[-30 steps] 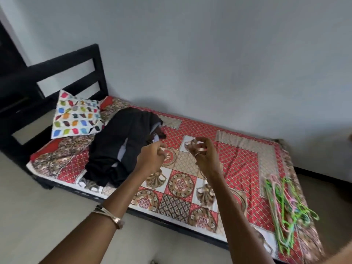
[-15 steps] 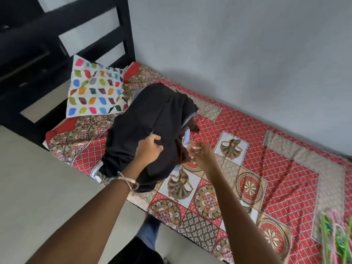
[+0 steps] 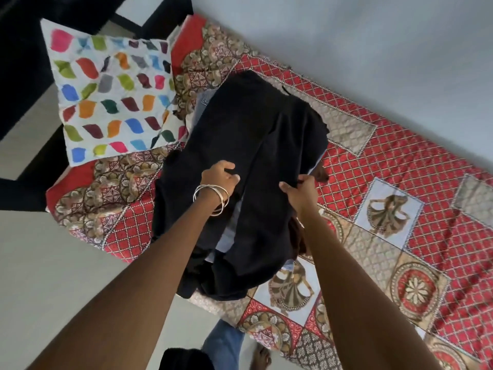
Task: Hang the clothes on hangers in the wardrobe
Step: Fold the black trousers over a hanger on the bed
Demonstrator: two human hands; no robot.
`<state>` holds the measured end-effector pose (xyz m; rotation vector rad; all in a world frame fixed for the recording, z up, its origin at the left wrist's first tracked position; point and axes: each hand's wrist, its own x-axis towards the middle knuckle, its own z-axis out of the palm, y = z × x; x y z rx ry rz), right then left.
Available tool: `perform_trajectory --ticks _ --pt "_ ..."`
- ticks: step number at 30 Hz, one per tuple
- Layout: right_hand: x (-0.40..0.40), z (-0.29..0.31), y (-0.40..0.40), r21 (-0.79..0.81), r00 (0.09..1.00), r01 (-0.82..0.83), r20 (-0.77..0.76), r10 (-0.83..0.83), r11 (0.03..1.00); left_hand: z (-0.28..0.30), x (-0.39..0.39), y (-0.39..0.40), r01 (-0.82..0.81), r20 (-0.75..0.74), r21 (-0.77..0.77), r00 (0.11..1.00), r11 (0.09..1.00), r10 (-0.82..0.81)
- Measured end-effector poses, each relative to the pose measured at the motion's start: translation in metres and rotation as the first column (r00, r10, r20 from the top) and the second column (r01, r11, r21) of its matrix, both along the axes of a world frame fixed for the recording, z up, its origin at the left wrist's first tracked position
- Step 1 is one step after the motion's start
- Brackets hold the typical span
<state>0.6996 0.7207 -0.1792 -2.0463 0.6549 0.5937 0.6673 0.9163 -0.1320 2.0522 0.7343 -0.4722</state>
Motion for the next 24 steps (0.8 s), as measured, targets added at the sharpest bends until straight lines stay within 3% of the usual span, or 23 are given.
perform_trajectory --ticks 5,8,11,14,17,18,19,21,22,23,24 --pt "0.027 -0.031 0.024 -0.127 0.990 0.121 -0.051 -0.128 0.984 -0.021 0.030 0.019 -0.027 0.007 -0.030 1.000 0.999 0.027" --pt "0.023 -0.027 0.030 0.208 0.970 0.241 -0.034 -0.239 0.948 -0.032 0.042 0.024 -0.117 0.014 -0.089 0.993 0.989 0.119" --pt "0.016 -0.003 0.034 0.587 0.935 0.308 -0.042 -0.352 0.749 -0.029 0.061 0.023 -0.193 0.019 -0.196 0.979 0.961 0.201" --pt "0.009 0.032 0.033 0.741 0.974 0.071 0.093 -0.207 0.668 -0.010 0.082 0.016 -0.259 -0.017 -0.348 0.963 0.901 0.270" --pt "-0.009 0.067 0.033 0.834 0.979 -0.179 0.096 0.182 0.523 0.003 0.095 0.007 -0.276 -0.102 -0.387 0.961 0.880 0.256" --pt "-0.016 0.072 0.036 0.831 0.917 -0.295 0.107 0.385 0.472 0.006 0.095 0.006 -0.248 -0.129 -0.341 0.968 0.907 0.216" --pt "-0.024 0.076 0.042 0.810 0.795 -0.419 0.110 0.596 0.410 0.003 0.093 0.007 -0.207 -0.159 -0.292 0.973 0.934 0.166" --pt "-0.034 0.067 0.045 0.733 0.428 -0.625 0.034 0.903 0.269 -0.002 0.085 0.008 -0.140 -0.187 -0.260 0.978 0.955 0.093" --pt "-0.036 0.053 0.042 0.662 0.269 -0.712 -0.050 0.962 0.234 -0.004 0.078 0.009 -0.125 -0.191 -0.227 0.978 0.966 0.082" --pt "-0.034 0.040 0.035 0.567 0.180 -0.790 -0.150 0.972 0.234 -0.008 0.071 0.010 -0.113 -0.199 -0.160 0.977 0.981 0.080" --pt "-0.032 0.020 0.024 0.420 0.196 -0.860 -0.253 0.947 0.291 -0.013 0.063 0.012 -0.101 -0.203 -0.117 0.976 0.988 0.076"
